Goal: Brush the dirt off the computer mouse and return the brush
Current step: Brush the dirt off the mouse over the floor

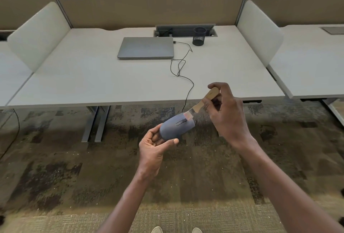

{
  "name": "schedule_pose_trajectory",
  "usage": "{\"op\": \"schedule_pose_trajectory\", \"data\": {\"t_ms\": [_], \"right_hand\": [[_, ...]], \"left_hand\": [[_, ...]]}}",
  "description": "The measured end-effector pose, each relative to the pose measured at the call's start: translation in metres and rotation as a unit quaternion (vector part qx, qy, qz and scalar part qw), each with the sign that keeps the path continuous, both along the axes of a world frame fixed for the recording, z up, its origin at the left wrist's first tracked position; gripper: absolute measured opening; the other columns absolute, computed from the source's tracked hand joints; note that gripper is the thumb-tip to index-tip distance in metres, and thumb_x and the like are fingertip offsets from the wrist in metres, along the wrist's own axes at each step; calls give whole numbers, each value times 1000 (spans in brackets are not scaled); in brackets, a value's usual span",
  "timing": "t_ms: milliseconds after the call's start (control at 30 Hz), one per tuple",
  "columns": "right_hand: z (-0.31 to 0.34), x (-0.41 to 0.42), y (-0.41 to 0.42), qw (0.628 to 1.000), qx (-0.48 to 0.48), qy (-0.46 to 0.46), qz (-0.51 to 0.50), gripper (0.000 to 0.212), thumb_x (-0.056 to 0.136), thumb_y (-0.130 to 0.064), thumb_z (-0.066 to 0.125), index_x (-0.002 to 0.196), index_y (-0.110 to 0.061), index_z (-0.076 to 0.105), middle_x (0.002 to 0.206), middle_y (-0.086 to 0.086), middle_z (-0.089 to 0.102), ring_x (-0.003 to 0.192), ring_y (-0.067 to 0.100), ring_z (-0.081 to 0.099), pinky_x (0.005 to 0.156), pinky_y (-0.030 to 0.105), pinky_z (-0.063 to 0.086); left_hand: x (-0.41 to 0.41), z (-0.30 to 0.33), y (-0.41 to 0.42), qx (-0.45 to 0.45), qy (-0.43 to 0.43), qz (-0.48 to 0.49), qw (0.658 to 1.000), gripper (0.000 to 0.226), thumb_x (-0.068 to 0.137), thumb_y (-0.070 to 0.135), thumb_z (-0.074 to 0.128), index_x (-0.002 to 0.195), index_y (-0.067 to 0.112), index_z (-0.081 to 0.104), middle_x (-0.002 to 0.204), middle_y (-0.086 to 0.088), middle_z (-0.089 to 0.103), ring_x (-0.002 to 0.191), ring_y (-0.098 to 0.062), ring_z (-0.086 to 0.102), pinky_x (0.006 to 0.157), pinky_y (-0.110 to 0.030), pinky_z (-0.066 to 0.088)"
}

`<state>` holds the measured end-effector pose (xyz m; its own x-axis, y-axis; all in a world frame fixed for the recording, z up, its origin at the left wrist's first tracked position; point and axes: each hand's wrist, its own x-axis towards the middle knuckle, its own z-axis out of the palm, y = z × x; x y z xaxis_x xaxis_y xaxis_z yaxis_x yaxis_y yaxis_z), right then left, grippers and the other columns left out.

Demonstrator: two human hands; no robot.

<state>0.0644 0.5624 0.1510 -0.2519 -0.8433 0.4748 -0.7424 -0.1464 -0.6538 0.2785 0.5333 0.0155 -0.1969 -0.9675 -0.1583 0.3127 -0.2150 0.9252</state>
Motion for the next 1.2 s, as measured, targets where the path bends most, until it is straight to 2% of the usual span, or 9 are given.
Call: {"op": "schedule_pose_trajectory", "data": {"t_ms": [67, 200, 333, 467, 600, 767, 933, 1100, 1200], "right_hand": [[-1, -1, -1, 1000, 12, -8, 2, 35, 94, -13, 70, 124, -18, 51, 78, -9, 64, 70, -6, 63, 59, 6, 45], [-1, -2, -1, 1000, 5, 16, -22, 34, 95, -10, 68, 125, -12, 52, 82, 1, 69, 68, 13, 65, 62, 23, 52], [0, 0, -1, 1000, 7, -2, -7, 37, 94, -12, 70, 126, -15, 51, 80, 0, 69, 67, 5, 66, 61, 16, 54], [0, 0, -1, 999, 9, 28, -24, 37, 95, -11, 68, 128, -13, 51, 80, 2, 68, 66, 16, 66, 62, 29, 55], [1, 1, -2, 1000, 12, 9, -1, 37, 93, -12, 71, 125, -16, 51, 79, -3, 68, 65, 3, 65, 60, 14, 52], [2, -5, -2, 996, 31, 73, -27, 35, 95, -8, 66, 127, -9, 52, 79, 2, 69, 67, 19, 67, 64, 35, 56], [3, -1, 1, 1000, 25, -1, -15, 38, 94, -13, 70, 126, -17, 51, 81, -2, 71, 71, 6, 69, 64, 19, 55], [1, -3, 7, 999, 38, 21, -32, 36, 95, -11, 67, 128, -12, 51, 81, 1, 69, 69, 17, 68, 66, 37, 58], [1, -2, 9, 999, 24, -10, -31, 36, 93, -12, 70, 124, -14, 53, 76, -5, 68, 67, 4, 66, 58, 18, 52]], "left_hand": [[1, 0, 0, 0, 1, -3, 1000, 86, 47, 23, 105, 125, 18, 67, 121, -7, 76, 111, -21, 74, 84, -27, 62], [1, 1, 1, -1, 1, 2, 1000, 80, 48, 17, 101, 121, 20, 69, 118, -7, 78, 109, -20, 75, 82, -26, 62], [3, 2, 1, -4, 5, -5, 1000, 87, 45, 25, 106, 123, 18, 68, 119, -8, 77, 109, -20, 75, 83, -26, 62], [4, 1, 2, -6, 6, -4, 1000, 88, 44, 27, 106, 123, 20, 68, 121, -9, 77, 111, -22, 75, 84, -28, 62], [6, -1, 2, -9, 2, -7, 1000, 81, 47, 23, 106, 120, 25, 72, 122, -10, 76, 111, -23, 74, 84, -27, 62], [6, -3, 4, -8, 10, -8, 1000, 81, 48, 21, 105, 122, 21, 71, 123, -13, 75, 111, -24, 75, 85, -26, 61], [6, -1, 4, -2, 13, -4, 1000, 87, 47, 23, 105, 125, 17, 67, 123, -11, 76, 112, -23, 74, 85, -27, 62], [7, 1, 6, 0, 16, 2, 1000, 81, 53, 13, 99, 126, 14, 65, 120, -10, 77, 108, -20, 76, 81, -25, 62], [7, 2, 7, 3, 17, 7, 1000, 80, 54, 11, 97, 127, 13, 64, 119, -10, 77, 109, -21, 75, 82, -25, 62]]}}
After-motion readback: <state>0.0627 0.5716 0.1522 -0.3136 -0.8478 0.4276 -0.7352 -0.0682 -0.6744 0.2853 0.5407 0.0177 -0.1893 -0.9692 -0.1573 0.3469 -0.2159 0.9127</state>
